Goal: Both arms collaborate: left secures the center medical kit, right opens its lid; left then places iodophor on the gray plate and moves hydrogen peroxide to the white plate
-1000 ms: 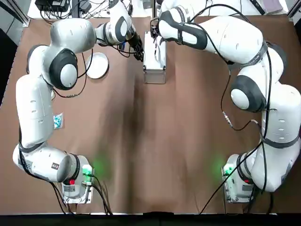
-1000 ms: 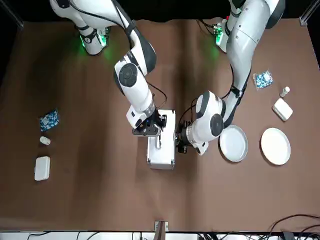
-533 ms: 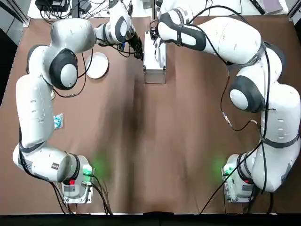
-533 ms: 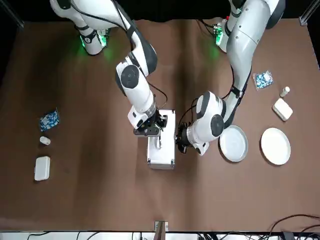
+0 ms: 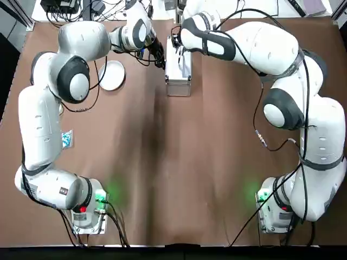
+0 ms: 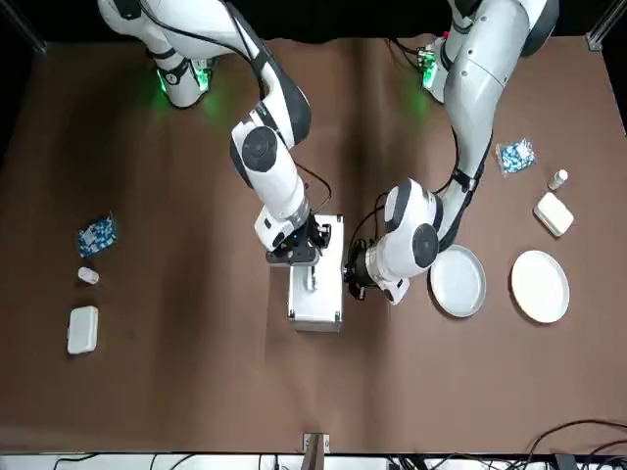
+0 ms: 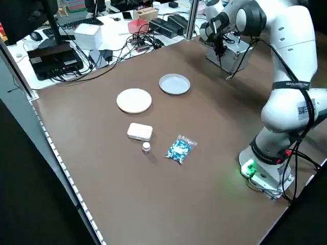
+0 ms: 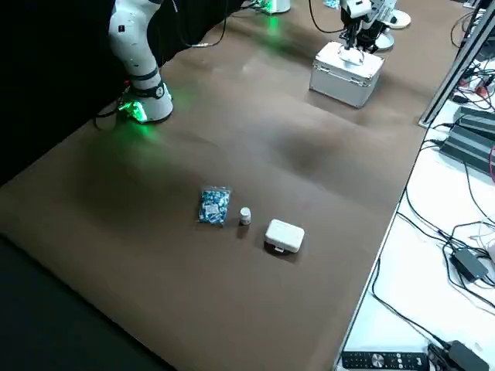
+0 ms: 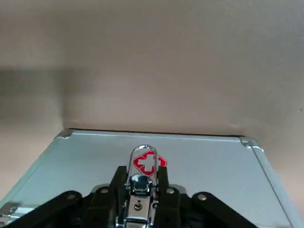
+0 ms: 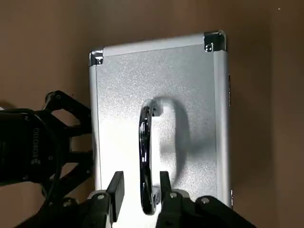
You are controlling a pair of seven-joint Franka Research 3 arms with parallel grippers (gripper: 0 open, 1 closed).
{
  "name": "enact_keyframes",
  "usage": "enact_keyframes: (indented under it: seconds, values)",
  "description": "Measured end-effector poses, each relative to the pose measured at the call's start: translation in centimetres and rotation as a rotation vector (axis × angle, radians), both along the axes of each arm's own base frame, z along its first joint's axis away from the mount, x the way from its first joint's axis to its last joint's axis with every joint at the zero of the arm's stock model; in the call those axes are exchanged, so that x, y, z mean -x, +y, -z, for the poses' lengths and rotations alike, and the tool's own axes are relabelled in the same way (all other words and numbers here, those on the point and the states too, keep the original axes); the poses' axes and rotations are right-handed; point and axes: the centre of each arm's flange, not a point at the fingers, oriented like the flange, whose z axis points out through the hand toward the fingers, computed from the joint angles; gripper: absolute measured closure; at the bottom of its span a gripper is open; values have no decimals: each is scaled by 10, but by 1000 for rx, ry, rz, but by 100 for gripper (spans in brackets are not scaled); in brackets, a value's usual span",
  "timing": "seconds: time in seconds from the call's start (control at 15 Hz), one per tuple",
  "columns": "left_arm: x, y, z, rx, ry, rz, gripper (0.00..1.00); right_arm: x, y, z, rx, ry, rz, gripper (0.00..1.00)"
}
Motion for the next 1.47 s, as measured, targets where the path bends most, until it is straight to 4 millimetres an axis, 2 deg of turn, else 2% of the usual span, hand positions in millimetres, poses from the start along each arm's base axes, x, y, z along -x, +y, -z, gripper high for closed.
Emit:
enact_keyframes:
  seconds: [0.27,0.4,0.47,1.47]
  values:
    - [0,0,0,0,0,0,70,0,1,6,4,4,0,65]
    - [0,0,0,0,0,0,70,0,1,7,5,5,0,84]
    - [0,0,0,0,0,0,70,-1,0,7,6,6,2,88]
    - [0,-1,0,-1,-1,1,70,-5,-6,3,-4,29,17,87]
